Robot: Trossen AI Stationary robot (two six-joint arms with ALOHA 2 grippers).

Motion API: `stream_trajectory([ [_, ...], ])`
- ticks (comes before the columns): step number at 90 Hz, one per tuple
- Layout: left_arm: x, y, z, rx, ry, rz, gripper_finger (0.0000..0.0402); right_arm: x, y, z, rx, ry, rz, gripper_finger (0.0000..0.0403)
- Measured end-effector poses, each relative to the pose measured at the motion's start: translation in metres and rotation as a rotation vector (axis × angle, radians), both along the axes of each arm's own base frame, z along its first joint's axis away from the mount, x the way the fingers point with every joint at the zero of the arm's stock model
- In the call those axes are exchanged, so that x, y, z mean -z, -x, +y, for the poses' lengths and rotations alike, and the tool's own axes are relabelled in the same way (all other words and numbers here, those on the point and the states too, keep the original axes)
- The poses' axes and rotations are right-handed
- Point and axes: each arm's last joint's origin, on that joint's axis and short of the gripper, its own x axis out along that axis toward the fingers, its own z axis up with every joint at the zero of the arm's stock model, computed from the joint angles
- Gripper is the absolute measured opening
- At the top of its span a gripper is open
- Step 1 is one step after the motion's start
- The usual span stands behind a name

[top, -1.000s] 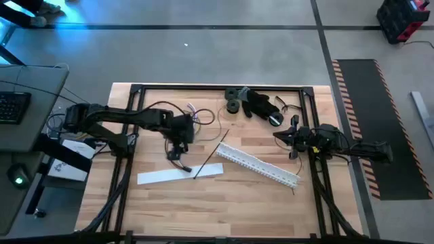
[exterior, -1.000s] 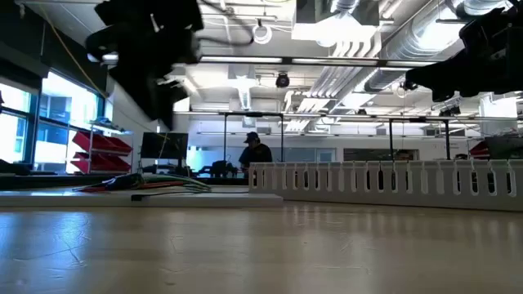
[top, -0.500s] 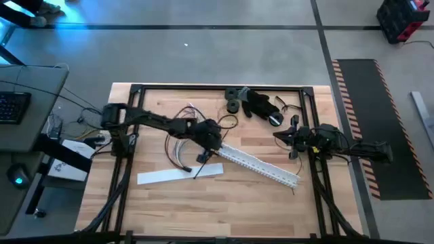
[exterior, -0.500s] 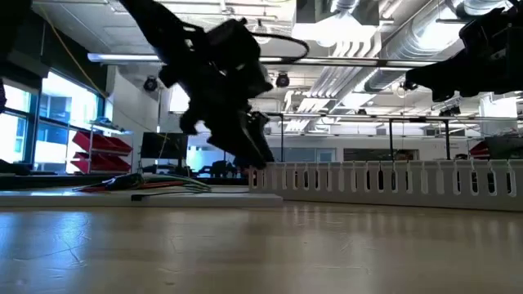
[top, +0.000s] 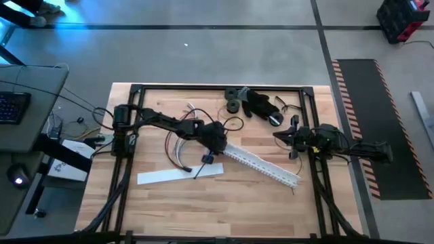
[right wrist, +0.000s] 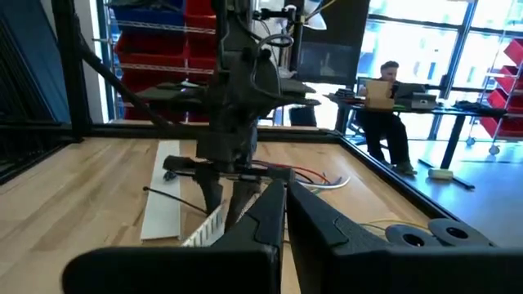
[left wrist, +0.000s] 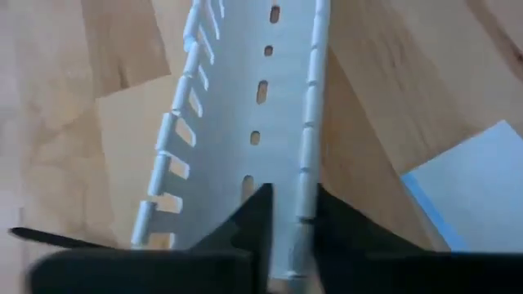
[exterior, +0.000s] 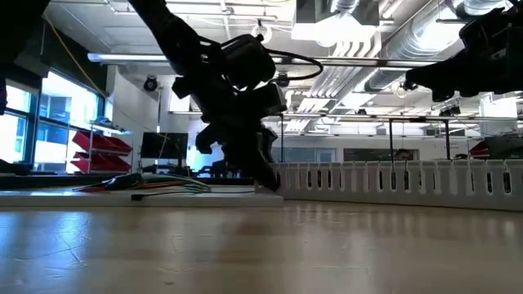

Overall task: Ziptie cables
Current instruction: Adjust the white cable duct

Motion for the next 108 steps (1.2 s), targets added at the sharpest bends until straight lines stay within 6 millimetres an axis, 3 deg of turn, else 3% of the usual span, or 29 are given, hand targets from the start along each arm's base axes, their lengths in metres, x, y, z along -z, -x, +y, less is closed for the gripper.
stream_trajectory([
  [18, -0.038, 0.01, 0.012, -0.076, 0.029, -0.088, 0.0003, 0.0, 0.0, 0.0, 0.0, 0.0, -0.001, 0.0],
  [32, -0.065, 0.037, 0.043, -0.19, 0.03, -0.144, 0.0, 0.0, 0.0, 0.0, 0.0, 0.0, -0.001, 0.0],
  [40, -0.071, 0.057, 0.06, -0.237, 0.01, -0.157, 0.0, 0.0, 0.0, 0.0, 0.0, 0.0, 0.0, 0.0],
  [55, -0.053, 0.084, 0.085, -0.241, 0.065, -0.137, 0.0, 0.0, 0.0, 0.0, 0.0, 0.0, 0.0, 0.0],
  [69, -0.023, 0.098, 0.095, -0.304, 0.093, -0.13, 0.0, 0.0, 0.0, 0.0, 0.0, 0.0, 0.0, 0.0],
  [96, 0.002, 0.111, 0.104, -0.458, 0.106, -0.149, 0.0003, 0.0, 0.0, 0.0, 0.0, 0.0, 0.0, 0.0],
  [108, 0.006, 0.114, 0.105, -0.504, 0.044, -0.09, 0.0037, 0.0, 0.0, 0.0, 0.0, 0.0, 0.0, 0.0],
])
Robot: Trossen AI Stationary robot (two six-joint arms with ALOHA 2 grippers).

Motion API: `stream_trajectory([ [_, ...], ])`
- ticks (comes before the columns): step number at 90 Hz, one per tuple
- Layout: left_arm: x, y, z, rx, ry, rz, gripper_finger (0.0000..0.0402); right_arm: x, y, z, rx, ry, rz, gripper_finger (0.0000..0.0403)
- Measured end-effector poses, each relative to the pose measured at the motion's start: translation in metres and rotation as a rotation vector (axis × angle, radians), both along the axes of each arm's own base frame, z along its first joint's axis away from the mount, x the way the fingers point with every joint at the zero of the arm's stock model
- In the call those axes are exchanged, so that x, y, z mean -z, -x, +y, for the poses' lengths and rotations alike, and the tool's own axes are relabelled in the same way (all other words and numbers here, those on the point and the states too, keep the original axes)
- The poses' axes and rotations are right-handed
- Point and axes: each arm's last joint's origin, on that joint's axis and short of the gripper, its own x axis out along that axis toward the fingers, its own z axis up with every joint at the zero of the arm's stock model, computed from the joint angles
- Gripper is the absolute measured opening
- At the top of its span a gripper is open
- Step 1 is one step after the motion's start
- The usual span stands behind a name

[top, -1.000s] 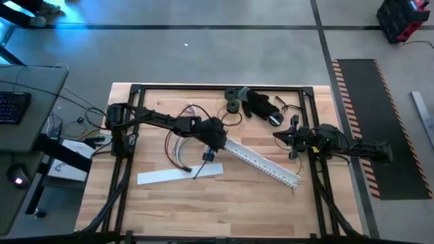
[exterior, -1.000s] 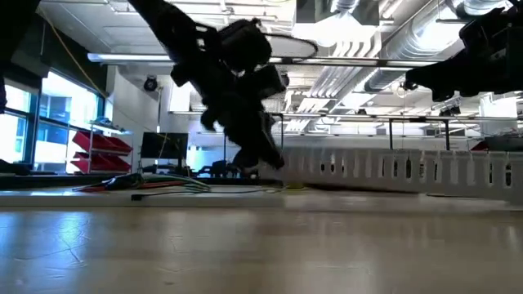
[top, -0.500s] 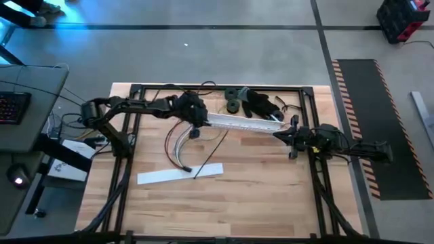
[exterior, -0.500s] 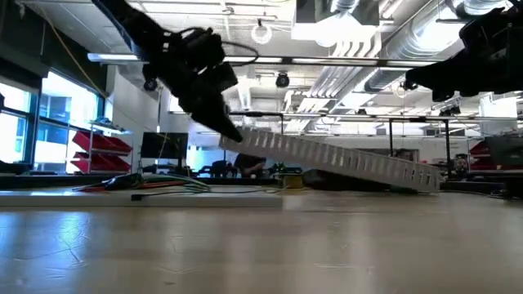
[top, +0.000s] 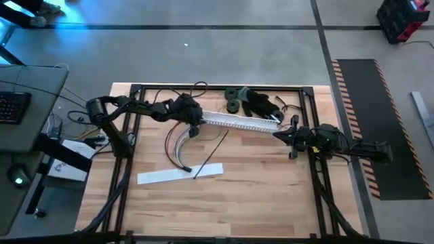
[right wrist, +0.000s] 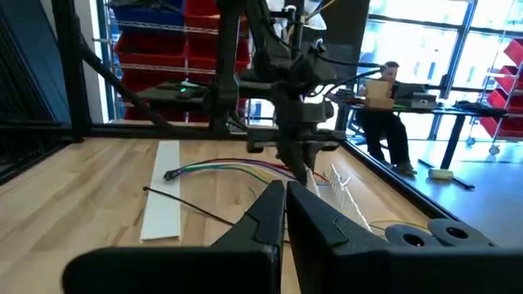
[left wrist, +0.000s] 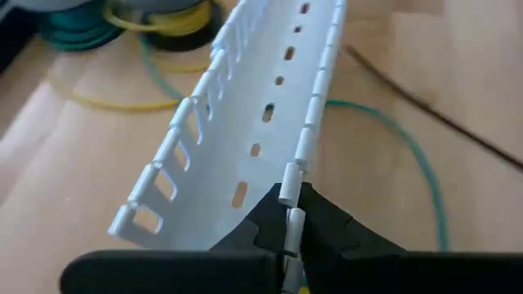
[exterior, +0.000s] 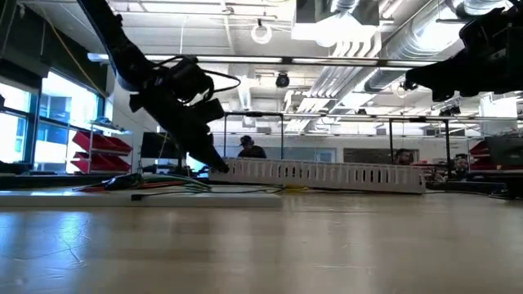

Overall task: Ziptie cables
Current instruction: Adjust the white cable duct, then adjust the cable wires

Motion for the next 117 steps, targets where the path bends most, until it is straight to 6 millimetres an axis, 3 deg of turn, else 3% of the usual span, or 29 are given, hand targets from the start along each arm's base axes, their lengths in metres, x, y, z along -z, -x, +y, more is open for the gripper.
stream_trajectory([
  [13, -0.011, 0.003, 0.002, -0.027, -0.058, 0.123, 0.0113, 0.0, 0.0, 0.0, 0.0, 0.0, 0.0, 0.0],
  [32, -0.059, 0.003, -0.009, -0.031, -0.081, 0.241, 0.0196, 0.0, 0.0, 0.0, 0.0, 0.0, 0.0, 0.0],
  [48, -0.079, 0.013, -0.051, 0.307, 0.101, 0.236, 0.0202, 0.0, 0.0, 0.0, 0.0, 0.0, 0.0, 0.0],
  [61, -0.061, 0.014, -0.096, 0.548, 0.171, 0.306, 0.0186, 0.0, 0.0, 0.0, 0.0, 0.0, -0.001, 0.0],
  [73, -0.035, 0.01, -0.125, 0.597, 0.157, 0.318, 0.0178, 0.0, 0.0, 0.0, 0.0, 0.0, 0.0, 0.0],
  [101, -0.008, 0.01, -0.147, 0.544, 0.21, 0.409, 0.0177, 0.0, 0.0, 0.0, 0.0, 0.0, -0.001, 0.0],
  [117, -0.016, 0.015, -0.15, 0.504, 0.246, 0.395, 0.0177, 0.0, 0.0, 0.0, 0.0, 0.0, -0.001, 0.0],
])
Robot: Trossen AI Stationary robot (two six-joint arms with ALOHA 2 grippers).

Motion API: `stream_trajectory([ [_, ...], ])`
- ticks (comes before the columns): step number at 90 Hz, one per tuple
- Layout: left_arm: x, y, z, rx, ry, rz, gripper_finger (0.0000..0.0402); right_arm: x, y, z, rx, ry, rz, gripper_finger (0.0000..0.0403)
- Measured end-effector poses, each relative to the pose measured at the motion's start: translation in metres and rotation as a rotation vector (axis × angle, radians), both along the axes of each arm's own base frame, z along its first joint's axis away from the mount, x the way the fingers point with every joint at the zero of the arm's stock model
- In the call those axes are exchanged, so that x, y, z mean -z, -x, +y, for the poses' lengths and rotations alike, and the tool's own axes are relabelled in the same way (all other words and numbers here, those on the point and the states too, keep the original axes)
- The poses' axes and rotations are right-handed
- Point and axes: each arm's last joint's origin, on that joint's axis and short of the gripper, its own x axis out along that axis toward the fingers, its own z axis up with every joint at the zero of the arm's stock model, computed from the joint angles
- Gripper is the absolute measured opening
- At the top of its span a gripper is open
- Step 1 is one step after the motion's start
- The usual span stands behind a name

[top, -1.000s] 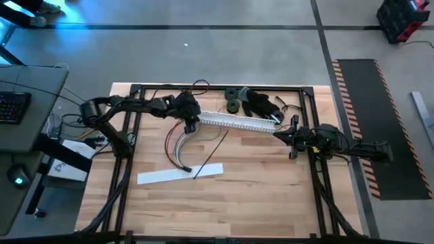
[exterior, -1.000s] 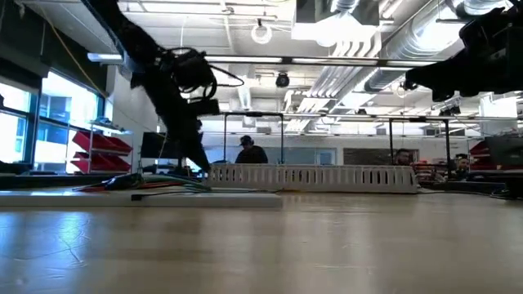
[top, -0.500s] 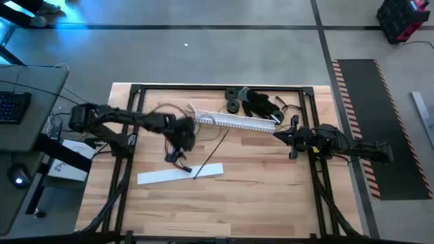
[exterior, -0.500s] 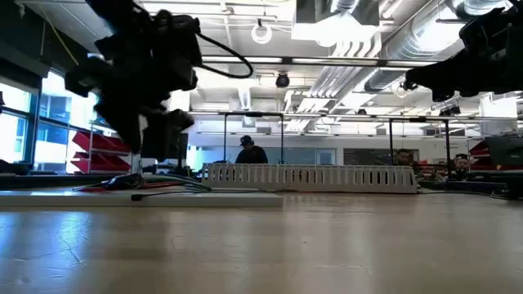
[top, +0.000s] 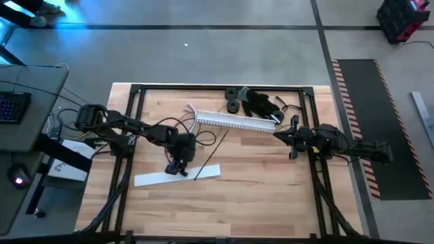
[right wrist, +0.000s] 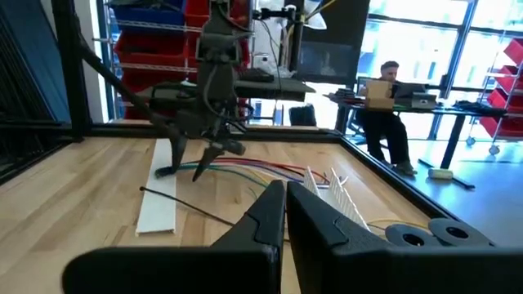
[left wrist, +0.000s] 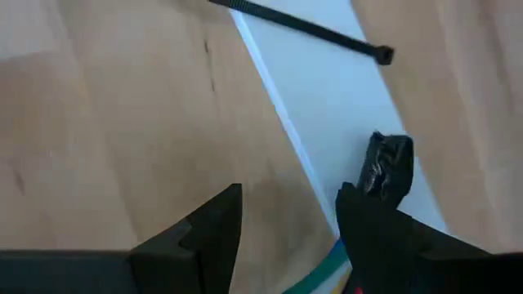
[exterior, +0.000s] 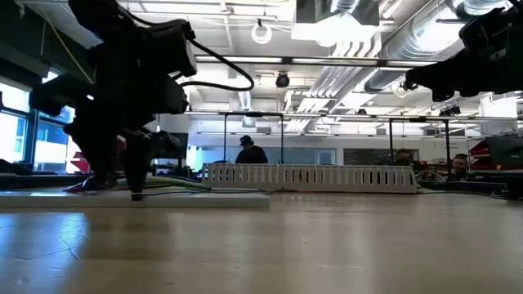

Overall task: Ziptie cables
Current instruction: Adjust the cable wires

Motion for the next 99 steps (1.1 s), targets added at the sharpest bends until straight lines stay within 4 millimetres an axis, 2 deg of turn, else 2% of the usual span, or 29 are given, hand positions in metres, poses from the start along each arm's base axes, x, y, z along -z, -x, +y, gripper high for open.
stream_trajectory([
  [14, -0.02, 0.005, 0.0, -0.055, -0.014, -0.064, 0.0177, 0.0, 0.0, 0.0, 0.0, 0.0, 0.0, 0.0],
  [22, -0.026, 0.01, -0.008, -0.028, -0.011, -0.073, 0.0177, 0.0, 0.0, 0.0, 0.0, 0.0, 0.001, 0.0],
  [41, -0.005, 0.021, -0.035, 0.078, -0.033, -0.039, 0.0177, 0.0, 0.0, 0.0, 0.0, 0.0, 0.0, 0.0],
  [57, 0.01, 0.018, -0.04, 0.001, -0.103, -0.051, 0.0177, 0.0, 0.0, 0.0, 0.0, 0.0, 0.0, 0.0],
  [67, 0.012, 0.015, -0.04, -0.029, -0.124, -0.06, 0.0171, 0.0, 0.0, 0.0, 0.0, 0.0, 0.001, 0.0],
  [75, 0.012, 0.013, -0.04, -0.035, -0.127, -0.081, 0.0147, 0.0, 0.0, 0.0, 0.0, 0.0, 0.001, 0.0],
  [93, 0.009, 0.007, -0.034, -0.07, -0.138, -0.112, 0.0036, 0.0, 0.0, 0.0, 0.0, 0.0, 0.001, 0.0],
  [99, 0.004, 0.005, -0.03, -0.088, -0.143, -0.121, 0.002, 0.0, 0.0, 0.0, 0.0, 0.0, 0.0, 0.0],
])
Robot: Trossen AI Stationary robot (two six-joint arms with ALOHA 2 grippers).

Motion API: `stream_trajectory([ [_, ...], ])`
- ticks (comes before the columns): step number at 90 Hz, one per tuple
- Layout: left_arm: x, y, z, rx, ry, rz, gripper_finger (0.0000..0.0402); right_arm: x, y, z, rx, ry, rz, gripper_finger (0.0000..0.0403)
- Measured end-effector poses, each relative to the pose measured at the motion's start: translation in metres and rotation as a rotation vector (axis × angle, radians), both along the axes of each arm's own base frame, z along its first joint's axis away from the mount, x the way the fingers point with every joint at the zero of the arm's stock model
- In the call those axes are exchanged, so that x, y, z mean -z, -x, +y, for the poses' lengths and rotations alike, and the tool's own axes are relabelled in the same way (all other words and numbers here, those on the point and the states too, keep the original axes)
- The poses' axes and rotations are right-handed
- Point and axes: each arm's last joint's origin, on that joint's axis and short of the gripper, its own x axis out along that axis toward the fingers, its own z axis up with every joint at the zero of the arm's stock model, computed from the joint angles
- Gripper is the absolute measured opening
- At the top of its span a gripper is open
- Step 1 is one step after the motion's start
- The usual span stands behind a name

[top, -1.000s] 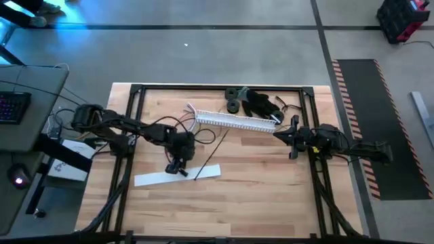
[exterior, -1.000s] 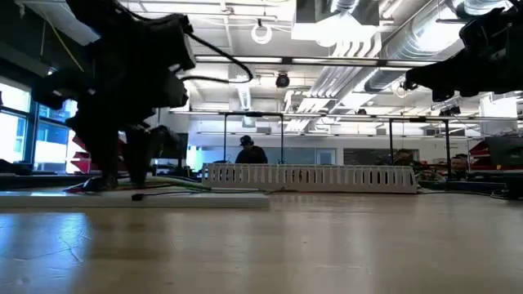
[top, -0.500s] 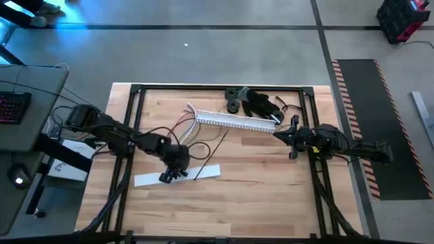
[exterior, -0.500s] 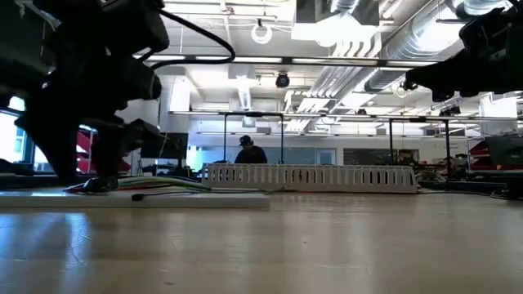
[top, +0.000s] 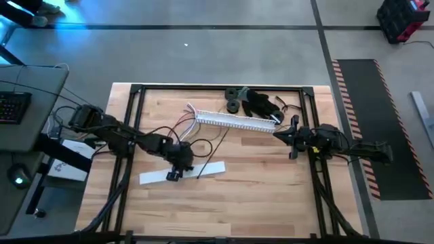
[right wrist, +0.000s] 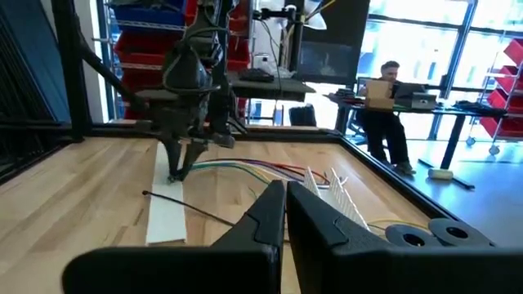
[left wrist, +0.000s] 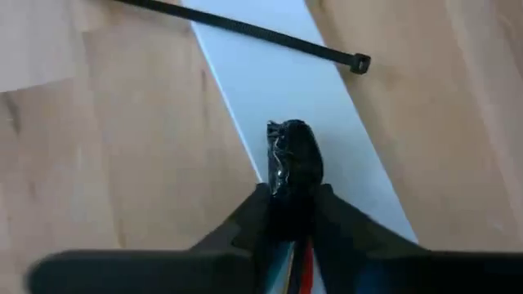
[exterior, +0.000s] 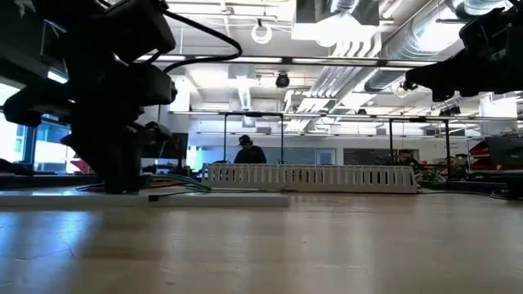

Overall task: Ziptie cables
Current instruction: Adjust the cable wires

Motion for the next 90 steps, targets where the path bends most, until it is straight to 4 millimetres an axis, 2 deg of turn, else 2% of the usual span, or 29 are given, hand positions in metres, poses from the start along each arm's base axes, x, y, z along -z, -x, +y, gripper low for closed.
stream_trajectory([
  [17, -0.038, -0.009, 0.01, -0.039, -0.108, -0.114, 0.003, 0.0, 0.0, 0.0, 0.0, 0.0, 0.0, 0.0],
  [45, -0.129, -0.024, 0.031, -0.087, -0.137, -0.424, 0.0018, 0.0, 0.0, 0.0, 0.0, 0.0, 0.0, 0.0],
  [64, -0.189, -0.044, 0.041, -0.118, -0.146, -0.561, 0.0018, 0.0, 0.0, 0.0, 0.0, 0.0, 0.001, 0.0],
  [77, -0.213, -0.07, 0.043, -0.168, -0.164, -0.525, 0.0017, 0.0, 0.0, 0.0, 0.0, 0.0, 0.0, 0.0],
  [90, -0.212, -0.112, 0.042, -0.228, -0.077, -0.488, 0.0017, 0.0, 0.0, 0.0, 0.0, 0.0, 0.0, 0.0],
])
